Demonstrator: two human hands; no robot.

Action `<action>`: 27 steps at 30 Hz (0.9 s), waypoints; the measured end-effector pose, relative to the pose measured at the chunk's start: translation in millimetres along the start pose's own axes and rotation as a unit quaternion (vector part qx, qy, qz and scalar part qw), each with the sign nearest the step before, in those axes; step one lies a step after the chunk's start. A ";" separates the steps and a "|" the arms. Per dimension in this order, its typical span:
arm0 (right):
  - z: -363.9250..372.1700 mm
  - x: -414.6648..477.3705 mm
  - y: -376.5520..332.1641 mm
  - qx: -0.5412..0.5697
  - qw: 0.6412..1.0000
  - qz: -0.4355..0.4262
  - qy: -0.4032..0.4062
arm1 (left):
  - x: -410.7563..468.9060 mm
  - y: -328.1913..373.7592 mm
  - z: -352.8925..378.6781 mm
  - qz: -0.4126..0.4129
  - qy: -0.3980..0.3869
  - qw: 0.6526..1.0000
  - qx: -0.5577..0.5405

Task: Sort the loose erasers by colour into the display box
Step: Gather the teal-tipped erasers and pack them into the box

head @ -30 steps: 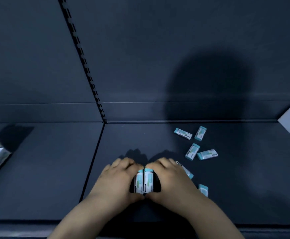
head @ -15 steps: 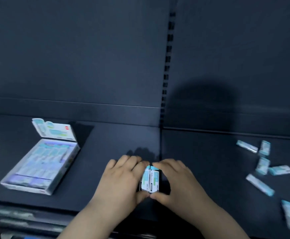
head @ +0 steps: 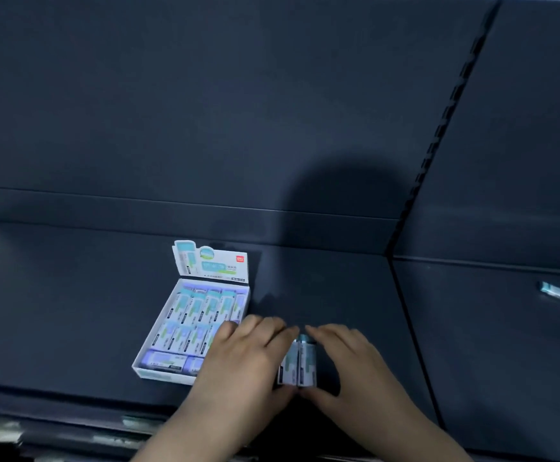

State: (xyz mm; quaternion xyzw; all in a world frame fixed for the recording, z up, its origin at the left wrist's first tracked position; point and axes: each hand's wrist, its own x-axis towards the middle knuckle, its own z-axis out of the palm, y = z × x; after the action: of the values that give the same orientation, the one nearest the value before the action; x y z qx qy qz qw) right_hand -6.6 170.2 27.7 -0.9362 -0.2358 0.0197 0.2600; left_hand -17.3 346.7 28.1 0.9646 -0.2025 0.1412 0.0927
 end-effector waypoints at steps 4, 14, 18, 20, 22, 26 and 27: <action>6.7 6.5 5.0 0.007 1.000 -0.007 -0.009 | -2.2 -0.8 5.6 -0.012 0.003 1.000 0.007; 11.3 29.9 -22.3 0.028 0.999 -0.024 -0.024 | -12.9 -25.8 -16.3 -0.076 -0.005 0.997 0.006; 20.6 39.3 -44.4 0.031 0.999 -0.020 -0.007 | -21.0 -48.8 -24.6 -0.063 0.002 0.998 0.005; 26.5 47.6 -57.9 0.025 1.000 -0.017 0.005 | -23.9 -65.8 -30.6 -0.058 0.000 0.998 -0.001; 33.2 55.8 -68.2 0.018 1.000 -0.007 0.014 | -26.9 -83.8 -36.4 -0.055 -0.006 0.998 -0.004; 41.5 68.7 -75.8 -0.018 0.999 0.031 0.016 | -33.9 -116.8 -39.1 -0.051 -0.037 0.998 -0.022; 42.3 71.7 -76.5 -0.025 0.999 0.042 0.020 | -34.7 -123.4 -37.7 -0.047 -0.048 0.997 -0.028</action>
State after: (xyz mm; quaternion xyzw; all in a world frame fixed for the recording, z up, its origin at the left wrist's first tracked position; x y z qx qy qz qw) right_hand 17.3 280.4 35.2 -0.9516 -0.1914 0.0064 0.2403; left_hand -5.2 479.4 37.8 0.9758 -0.1651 0.0842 0.1164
